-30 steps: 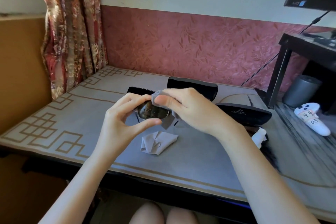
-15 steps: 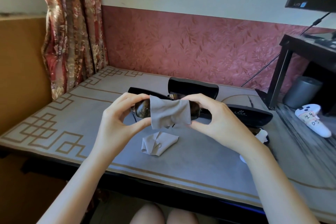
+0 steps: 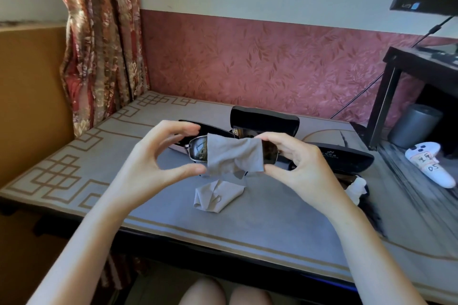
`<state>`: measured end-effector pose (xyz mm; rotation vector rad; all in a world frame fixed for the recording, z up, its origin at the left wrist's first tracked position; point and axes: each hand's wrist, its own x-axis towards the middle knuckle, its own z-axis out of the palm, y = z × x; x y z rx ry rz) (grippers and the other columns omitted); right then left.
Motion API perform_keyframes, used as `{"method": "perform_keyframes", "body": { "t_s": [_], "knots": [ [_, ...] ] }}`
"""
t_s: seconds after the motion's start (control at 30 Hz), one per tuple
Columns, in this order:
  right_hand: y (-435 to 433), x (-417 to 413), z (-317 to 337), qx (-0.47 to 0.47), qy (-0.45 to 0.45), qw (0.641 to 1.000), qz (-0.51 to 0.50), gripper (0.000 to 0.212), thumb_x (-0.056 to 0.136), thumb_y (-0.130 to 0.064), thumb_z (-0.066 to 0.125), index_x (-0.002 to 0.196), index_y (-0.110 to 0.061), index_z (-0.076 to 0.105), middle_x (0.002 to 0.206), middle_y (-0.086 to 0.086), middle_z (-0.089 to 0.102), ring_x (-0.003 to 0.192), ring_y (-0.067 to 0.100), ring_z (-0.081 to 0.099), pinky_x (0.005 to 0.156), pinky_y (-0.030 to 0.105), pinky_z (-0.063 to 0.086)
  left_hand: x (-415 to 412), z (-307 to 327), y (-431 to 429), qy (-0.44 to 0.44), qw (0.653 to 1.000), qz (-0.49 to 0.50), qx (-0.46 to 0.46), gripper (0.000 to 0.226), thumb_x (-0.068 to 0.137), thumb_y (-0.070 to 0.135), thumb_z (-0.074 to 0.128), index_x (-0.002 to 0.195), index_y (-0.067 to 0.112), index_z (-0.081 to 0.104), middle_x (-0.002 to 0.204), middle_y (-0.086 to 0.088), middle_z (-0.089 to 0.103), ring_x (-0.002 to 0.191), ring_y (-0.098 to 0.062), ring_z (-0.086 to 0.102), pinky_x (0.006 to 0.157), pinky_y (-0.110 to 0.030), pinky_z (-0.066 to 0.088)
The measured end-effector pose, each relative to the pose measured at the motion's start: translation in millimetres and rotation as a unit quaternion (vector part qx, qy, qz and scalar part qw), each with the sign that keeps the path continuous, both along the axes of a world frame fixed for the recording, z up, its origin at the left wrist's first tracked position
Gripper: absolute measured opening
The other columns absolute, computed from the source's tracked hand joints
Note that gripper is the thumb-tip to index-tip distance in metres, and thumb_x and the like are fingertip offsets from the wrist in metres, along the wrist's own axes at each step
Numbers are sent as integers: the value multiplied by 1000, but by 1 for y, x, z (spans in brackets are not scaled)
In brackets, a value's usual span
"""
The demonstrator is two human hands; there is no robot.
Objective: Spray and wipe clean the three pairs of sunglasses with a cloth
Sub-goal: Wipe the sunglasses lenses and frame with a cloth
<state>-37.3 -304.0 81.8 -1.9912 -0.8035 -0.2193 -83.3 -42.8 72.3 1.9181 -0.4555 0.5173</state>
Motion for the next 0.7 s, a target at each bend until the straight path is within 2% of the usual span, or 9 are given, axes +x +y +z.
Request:
{"method": "perform_keyframes", "body": {
  "t_s": [0.07, 0.13, 0.23, 0.27, 0.33, 0.4, 0.53, 0.6, 0.7],
  "knots": [
    [-1, 0, 0, 3, 0, 1000, -2, 48, 80, 5, 72, 116, -25, 64, 117, -18, 66, 112, -6, 58, 94, 6, 38, -5, 13, 3, 1, 1000, -3, -9, 41, 79, 41, 64, 118, 28, 59, 123, 10, 63, 125, -6, 53, 110, -24, 36],
    [0, 0, -1, 4, -4, 1000, 0, 49, 80, 6, 72, 117, -26, 64, 117, -17, 66, 112, -6, 58, 94, 6, 38, -7, 25, -3, -5, 1000, 5, 12, 41, 84, 44, 57, 122, 29, 59, 125, 14, 63, 125, -2, 51, 107, -20, 36],
    [4, 0, -4, 8, -23, 1000, 0, 53, 79, 5, 72, 119, -28, 61, 118, -14, 65, 114, -4, 58, 97, 8, 38, 0, 39, -25, 37, 993, 15, 109, 58, 71, 59, 70, 126, 43, 56, 122, 29, 60, 119, 11, 50, 98, -8, 37],
    [5, 0, -5, 9, -29, 1000, -2, 53, 79, 4, 73, 120, -28, 61, 119, -14, 65, 115, -4, 57, 98, 9, 38, 4, 41, -31, 52, 988, 15, 142, 59, 68, 59, 74, 123, 46, 57, 118, 31, 61, 114, 13, 53, 97, -9, 39],
    [5, 1, -7, 17, -32, 999, -7, 53, 80, 1, 74, 123, -27, 61, 121, -12, 65, 118, -1, 56, 101, 13, 38, 11, 42, -37, 75, 980, 27, 184, 46, 69, 48, 79, 113, 44, 66, 106, 25, 68, 101, 7, 62, 93, -24, 49],
    [6, 1, -8, 27, -38, 999, -6, 51, 79, -2, 76, 123, -24, 63, 117, -11, 66, 116, 2, 58, 102, 16, 40, 14, 41, -35, 100, 981, 23, 165, 31, 72, 38, 80, 103, 35, 73, 93, 14, 74, 88, -3, 68, 83, -34, 54],
    [11, 0, -11, 55, -51, 997, -3, 46, 76, -13, 80, 119, -19, 66, 107, -8, 68, 106, 8, 63, 99, 21, 45, 12, 37, -25, 99, 991, 29, 81, 16, 76, 40, 65, 86, 32, 74, 83, 9, 74, 80, -7, 68, 69, -26, 52],
    [12, 0, -12, 72, -37, 997, -1, 45, 75, -12, 80, 118, -20, 66, 106, -7, 69, 107, 11, 63, 100, 21, 44, 13, 34, -20, 81, 994, 54, 50, 10, 85, 31, 62, 81, 30, 71, 83, 7, 72, 74, -2, 65, 64, -17, 47],
    [13, -1, -12, 88, -6, 996, -2, 45, 76, -12, 80, 116, -25, 66, 109, -7, 69, 111, 10, 62, 99, 15, 41, 15, 31, -19, 55, 994, 85, 45, 19, 94, 18, 56, 82, 26, 68, 86, 7, 70, 70, 2, 58, 64, -9, 42]
  ]
}}
